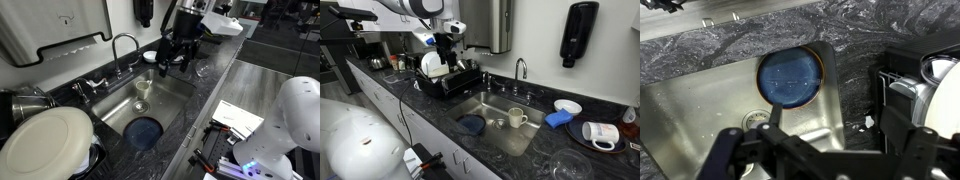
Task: Put the glass cup inside the sink
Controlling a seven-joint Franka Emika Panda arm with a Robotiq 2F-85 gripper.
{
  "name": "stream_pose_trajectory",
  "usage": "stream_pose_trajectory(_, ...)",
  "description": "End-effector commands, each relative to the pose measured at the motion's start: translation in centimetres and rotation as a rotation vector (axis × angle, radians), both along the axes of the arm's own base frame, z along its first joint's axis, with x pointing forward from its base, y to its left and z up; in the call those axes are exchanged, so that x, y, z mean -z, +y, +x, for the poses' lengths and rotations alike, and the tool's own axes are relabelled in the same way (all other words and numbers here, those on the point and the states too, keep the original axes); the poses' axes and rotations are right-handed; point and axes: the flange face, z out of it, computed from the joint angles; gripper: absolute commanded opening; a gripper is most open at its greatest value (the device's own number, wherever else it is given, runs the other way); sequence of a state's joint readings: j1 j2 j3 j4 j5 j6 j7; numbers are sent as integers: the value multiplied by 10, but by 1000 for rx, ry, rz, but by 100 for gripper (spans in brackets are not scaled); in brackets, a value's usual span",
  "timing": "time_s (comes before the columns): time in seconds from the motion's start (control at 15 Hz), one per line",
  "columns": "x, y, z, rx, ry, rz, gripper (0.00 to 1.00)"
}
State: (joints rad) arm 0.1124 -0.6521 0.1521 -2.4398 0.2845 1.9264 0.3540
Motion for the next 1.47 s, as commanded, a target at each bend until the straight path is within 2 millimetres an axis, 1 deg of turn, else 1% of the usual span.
stream_pose_trajectory(0.0, -1, 0, 0, 0, 1, 0, 100)
stream_pose_trajectory(0.07, -1, 0, 0, 0, 1, 0, 100)
stream_pose_trajectory(0.2, 5, -14, 8, 31, -3, -34, 100)
stream_pose_trajectory(0.33, 15, -33, 13, 34, -3, -73, 100)
stream_pose_trajectory(0.47, 29, -57, 21, 61, -1, -132, 100)
stream_pose_trajectory(0.67, 58, -99, 32, 118, -14, -200, 100)
stream_pose_trajectory(0.93, 105, -154, 53, 151, -30, -239, 100)
stream_pose_trajectory(1.0, 116, -166, 58, 178, 31, -209, 100)
stream_pose_trajectory(1.07, 95, -147, 45, 174, -14, -220, 100)
stream_pose_trajectory(1.13, 106, -157, 48, 182, 14, -212, 100)
stream_pose_trajectory(1.2, 113, -163, 50, 188, 32, -208, 100)
stream_pose_trajectory(1.27, 117, -165, 52, 190, 40, -206, 100)
stream_pose_trajectory(1.4, 117, -165, 53, 189, 41, -206, 100)
